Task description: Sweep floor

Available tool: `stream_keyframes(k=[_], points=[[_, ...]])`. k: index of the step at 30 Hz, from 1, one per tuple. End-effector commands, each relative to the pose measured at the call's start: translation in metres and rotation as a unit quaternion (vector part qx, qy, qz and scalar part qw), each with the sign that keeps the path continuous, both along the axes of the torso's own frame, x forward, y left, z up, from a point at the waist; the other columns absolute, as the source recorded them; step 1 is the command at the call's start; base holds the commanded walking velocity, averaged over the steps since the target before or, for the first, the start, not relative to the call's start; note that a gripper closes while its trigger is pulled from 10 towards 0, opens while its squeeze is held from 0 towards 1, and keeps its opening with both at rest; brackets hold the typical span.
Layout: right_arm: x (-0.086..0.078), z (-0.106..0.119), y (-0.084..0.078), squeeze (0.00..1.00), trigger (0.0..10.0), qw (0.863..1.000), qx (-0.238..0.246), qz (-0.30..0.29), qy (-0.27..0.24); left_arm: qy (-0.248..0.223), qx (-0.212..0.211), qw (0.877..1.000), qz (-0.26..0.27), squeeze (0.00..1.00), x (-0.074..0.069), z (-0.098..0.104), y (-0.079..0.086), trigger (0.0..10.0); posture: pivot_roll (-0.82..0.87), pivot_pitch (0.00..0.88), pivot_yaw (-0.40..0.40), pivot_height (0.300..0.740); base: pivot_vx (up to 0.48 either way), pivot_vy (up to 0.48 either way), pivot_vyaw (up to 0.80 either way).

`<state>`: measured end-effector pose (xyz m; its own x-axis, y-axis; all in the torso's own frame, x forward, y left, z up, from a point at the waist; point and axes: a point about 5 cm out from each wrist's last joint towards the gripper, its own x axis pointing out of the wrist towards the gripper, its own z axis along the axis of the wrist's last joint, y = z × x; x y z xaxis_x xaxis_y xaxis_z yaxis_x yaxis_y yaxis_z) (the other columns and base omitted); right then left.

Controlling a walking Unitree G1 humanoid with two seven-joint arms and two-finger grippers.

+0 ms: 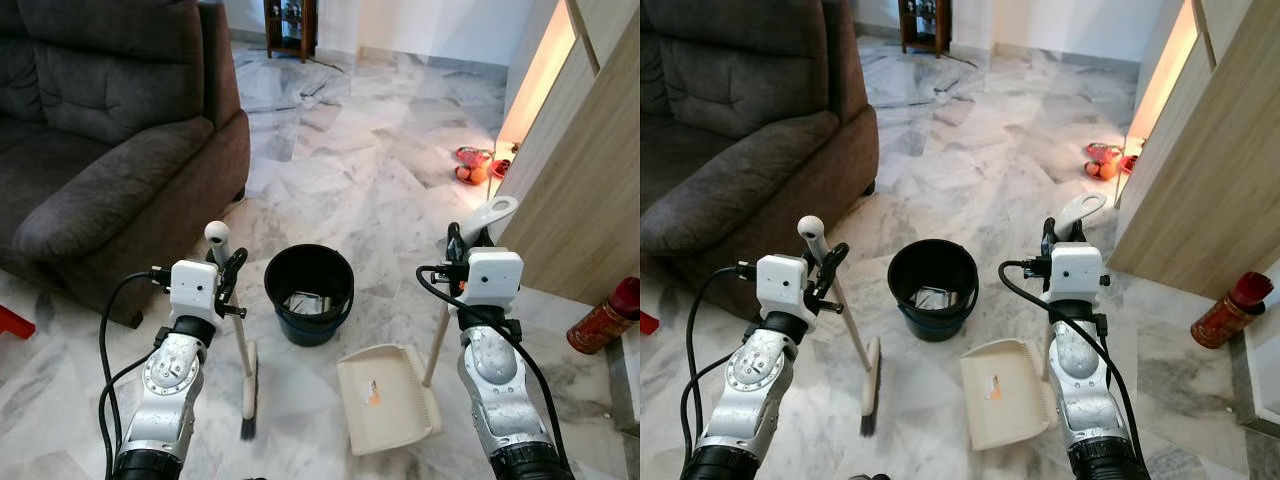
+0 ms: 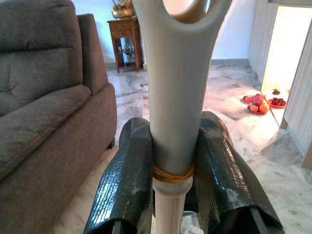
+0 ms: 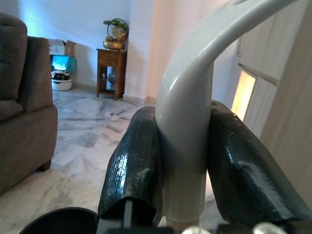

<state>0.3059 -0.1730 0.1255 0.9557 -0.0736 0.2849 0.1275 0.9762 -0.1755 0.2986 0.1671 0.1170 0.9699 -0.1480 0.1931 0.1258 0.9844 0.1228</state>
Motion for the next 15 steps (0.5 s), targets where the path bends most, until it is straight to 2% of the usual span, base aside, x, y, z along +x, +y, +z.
stream_keyframes(k=[1,4,15], points=[[0.0015,0.0073,0.0009,0.0,10.0,1.0,0.001,0.003,-0.017,-0.019,0.004,1.0,-0.003,0.0,0.0027,0.0082,-0.0008,10.0,-0.03,0.093,-0.004,0.74,0.0,0.0,0.0],[0.002,0.0048,0.0006,0.0,10.0,1.0,0.004,0.002,-0.006,-0.019,0.004,1.0,-0.003,0.0,0.0029,0.0082,-0.0005,10.0,-0.03,0.092,-0.004,0.74,0.0,0.0,-0.16],[0.0033,0.0018,0.001,0.0,10.0,1.0,0.003,0.001,0.005,-0.017,0.003,1.0,-0.006,0.0,0.0026,0.0081,-0.0012,10.0,-0.02,0.095,-0.005,0.74,0.0,0.0,-0.8]])
